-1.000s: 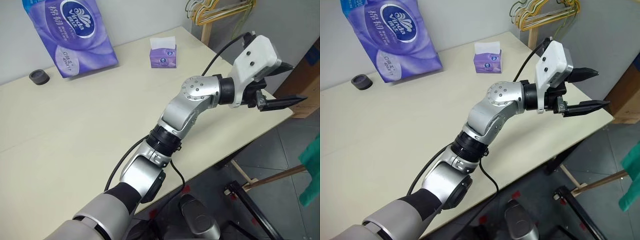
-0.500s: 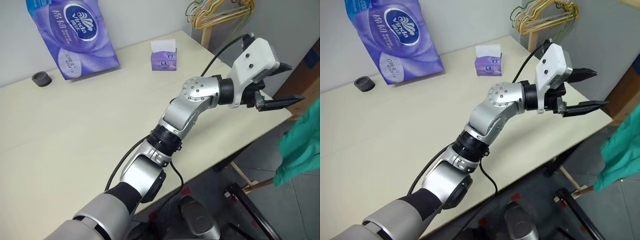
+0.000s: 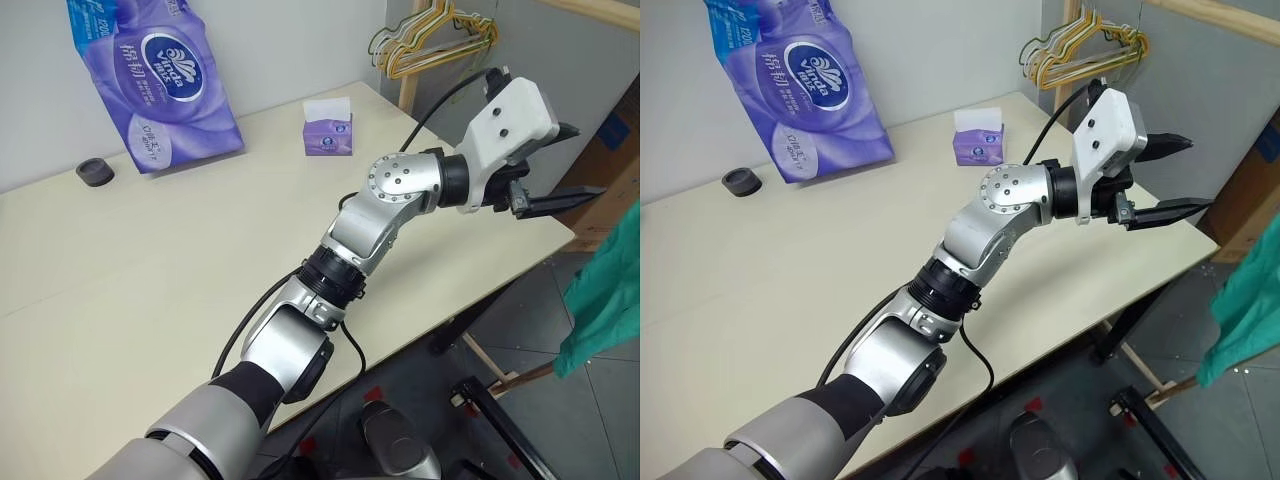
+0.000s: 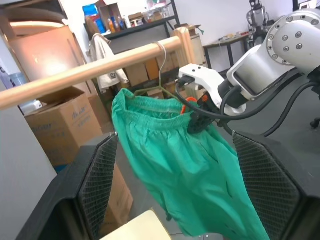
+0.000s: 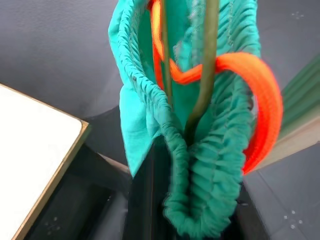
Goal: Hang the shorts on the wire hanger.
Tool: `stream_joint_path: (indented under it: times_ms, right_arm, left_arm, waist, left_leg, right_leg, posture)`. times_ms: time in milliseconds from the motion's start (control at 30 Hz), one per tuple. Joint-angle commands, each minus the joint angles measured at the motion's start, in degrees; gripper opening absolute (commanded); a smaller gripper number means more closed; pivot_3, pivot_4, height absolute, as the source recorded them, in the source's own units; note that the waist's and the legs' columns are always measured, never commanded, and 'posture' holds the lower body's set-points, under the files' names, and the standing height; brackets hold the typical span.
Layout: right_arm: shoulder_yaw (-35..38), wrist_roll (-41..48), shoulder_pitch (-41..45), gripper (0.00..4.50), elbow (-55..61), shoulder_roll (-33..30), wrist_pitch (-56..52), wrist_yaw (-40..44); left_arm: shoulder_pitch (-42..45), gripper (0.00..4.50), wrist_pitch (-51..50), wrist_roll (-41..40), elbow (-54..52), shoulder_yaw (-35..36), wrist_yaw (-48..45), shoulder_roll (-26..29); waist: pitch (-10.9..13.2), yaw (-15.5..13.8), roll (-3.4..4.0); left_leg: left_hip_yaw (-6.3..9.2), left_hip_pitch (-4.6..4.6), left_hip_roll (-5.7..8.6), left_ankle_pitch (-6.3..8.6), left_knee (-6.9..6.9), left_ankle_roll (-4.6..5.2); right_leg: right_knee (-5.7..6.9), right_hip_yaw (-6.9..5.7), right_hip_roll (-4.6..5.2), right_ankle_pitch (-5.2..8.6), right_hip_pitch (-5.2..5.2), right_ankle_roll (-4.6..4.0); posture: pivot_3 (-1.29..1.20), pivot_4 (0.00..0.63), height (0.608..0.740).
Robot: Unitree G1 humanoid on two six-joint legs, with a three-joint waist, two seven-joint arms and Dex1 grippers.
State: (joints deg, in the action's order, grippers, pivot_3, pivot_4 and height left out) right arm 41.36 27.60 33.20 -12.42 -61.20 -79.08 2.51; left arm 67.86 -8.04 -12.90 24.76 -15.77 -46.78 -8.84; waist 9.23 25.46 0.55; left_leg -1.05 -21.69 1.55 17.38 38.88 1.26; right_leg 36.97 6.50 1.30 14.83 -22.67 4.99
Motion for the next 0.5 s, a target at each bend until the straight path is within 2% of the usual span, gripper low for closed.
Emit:
stream_joint_path:
  times_ms: [33,67,267,500]
  right_arm:
    - [0.98,-0.95,0.38,1.95,3.84,-0.36,0.03,1.12]
    - [0.98,-1.26,-0.18,2.2,4.52,-0.49,0.09,1.43]
    - [4.38,-3.09,-0.23,4.38,15.25,1.85,-5.48,0.02]
    - [4.34,-7.52,-1.64,4.45,33.7,4.01,-8.74,-1.71]
  left_arm:
    - [1.97,3.86,0.36,-0.03,-1.67,-0.18,0.8,-3.48]
    - [1.84,3.86,0.22,-0.01,-1.8,-0.28,0.88,-3.54]
    - [0.89,3.86,0.05,0.07,-2.13,-0.89,0.79,-3.57]
    - [0.58,3.86,0.38,0.03,-2.08,-1.49,0.54,-3.39]
  waist:
    - [0.02,-0.03,-0.03]
    - [0.03,-0.05,-0.05]
    - [0.03,-0.14,-0.04]
    - [0.02,-0.16,-0.03]
  left_leg:
    - [-0.01,0.0,0.0,0.0,0.0,0.0]
    - [-0.01,0.0,0.0,0.0,0.0,0.0]
    - [-0.04,0.01,0.01,0.01,0.0,0.01]
    - [-0.04,0.01,0.01,0.02,0.01,0.02]
  right_leg:
    - [0.0,0.01,0.0,0.0,0.0,0.0]
    - [0.0,0.02,0.0,0.0,0.0,0.01]
    - [0.01,0.05,0.0,0.0,0.0,0.02]
    - [0.01,0.07,0.0,0.01,-0.01,0.06]
  posture:
    - [-0.45,0.082,0.74]
    - [-0.45,0.085,0.74]
    - [-0.44,0.095,0.74]
    - [-0.46,0.099,0.74]
